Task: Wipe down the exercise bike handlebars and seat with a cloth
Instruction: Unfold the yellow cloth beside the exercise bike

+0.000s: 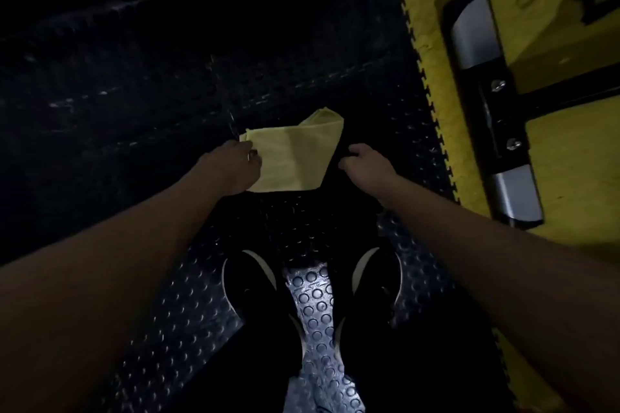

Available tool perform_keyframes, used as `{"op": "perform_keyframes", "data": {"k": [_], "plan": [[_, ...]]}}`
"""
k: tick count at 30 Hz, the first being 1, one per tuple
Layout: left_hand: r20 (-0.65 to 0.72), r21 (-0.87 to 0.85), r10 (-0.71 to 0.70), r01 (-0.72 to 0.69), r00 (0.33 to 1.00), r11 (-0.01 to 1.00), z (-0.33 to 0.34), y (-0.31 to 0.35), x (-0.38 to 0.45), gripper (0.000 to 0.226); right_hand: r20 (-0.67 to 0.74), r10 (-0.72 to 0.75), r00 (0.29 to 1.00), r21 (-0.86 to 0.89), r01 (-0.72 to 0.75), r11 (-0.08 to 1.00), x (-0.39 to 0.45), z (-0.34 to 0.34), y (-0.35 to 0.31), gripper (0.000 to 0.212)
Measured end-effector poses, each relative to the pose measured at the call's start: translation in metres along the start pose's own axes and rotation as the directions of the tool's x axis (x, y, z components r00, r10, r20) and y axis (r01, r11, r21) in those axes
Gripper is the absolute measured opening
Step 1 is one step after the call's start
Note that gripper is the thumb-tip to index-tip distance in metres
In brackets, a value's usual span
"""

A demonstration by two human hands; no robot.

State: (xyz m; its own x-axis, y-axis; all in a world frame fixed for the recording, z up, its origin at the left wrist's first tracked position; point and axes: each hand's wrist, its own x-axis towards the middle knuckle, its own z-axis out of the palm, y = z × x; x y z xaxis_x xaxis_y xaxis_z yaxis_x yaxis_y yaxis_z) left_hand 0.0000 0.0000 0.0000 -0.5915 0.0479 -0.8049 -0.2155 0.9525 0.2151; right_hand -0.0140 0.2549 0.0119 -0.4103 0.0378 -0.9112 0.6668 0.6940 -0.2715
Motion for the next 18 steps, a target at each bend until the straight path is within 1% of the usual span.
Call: {"op": "perform_keyframes", "data": {"k": [3,4,6,8,11,13,15,18], "plan": [[-0.001,0.003,-0.016,0.016,1.000,1.000,0.018,0.002,0.023,0.058,-0.050,-0.003,0.999,0.046,0.006,0.999,0.028,0.014,0.005,0.064],[0.020,-0.006,-0.016,0.016,1.000,1.000,0.024,0.003,0.029,0.059,-0.061,-0.006,0.998,0.074,0.011,0.997,0.035,0.019,0.008,0.065],[0.025,-0.011,0.003,-0.003,1.000,1.000,0.036,0.002,0.046,0.061,-0.095,-0.007,0.995,0.123,0.019,0.992,0.050,0.029,0.010,0.066],[-0.043,-0.014,0.042,-0.043,0.998,0.999,0.042,0.001,0.058,0.061,-0.144,-0.010,0.990,0.158,0.033,0.987,0.062,0.035,0.012,0.064],[-0.190,0.015,0.134,-0.133,0.973,0.991,0.044,0.004,0.073,0.062,-0.189,-0.012,0.982,0.128,0.037,0.991,0.077,0.041,0.014,0.061],[-0.262,0.013,0.169,-0.172,0.950,0.985,0.044,0.005,0.086,0.064,-0.192,-0.027,0.981,0.065,0.040,0.997,0.087,0.042,0.012,0.049],[-0.277,0.041,0.179,-0.174,0.944,0.984,0.043,0.005,0.099,0.065,-0.183,-0.053,0.982,0.034,0.061,0.998,0.096,0.043,0.011,0.034],[-0.297,0.203,0.189,-0.131,0.936,0.970,0.044,0.005,0.113,0.057,-0.190,-0.087,0.978,0.014,0.091,0.996,0.106,0.044,0.010,0.026]]}}
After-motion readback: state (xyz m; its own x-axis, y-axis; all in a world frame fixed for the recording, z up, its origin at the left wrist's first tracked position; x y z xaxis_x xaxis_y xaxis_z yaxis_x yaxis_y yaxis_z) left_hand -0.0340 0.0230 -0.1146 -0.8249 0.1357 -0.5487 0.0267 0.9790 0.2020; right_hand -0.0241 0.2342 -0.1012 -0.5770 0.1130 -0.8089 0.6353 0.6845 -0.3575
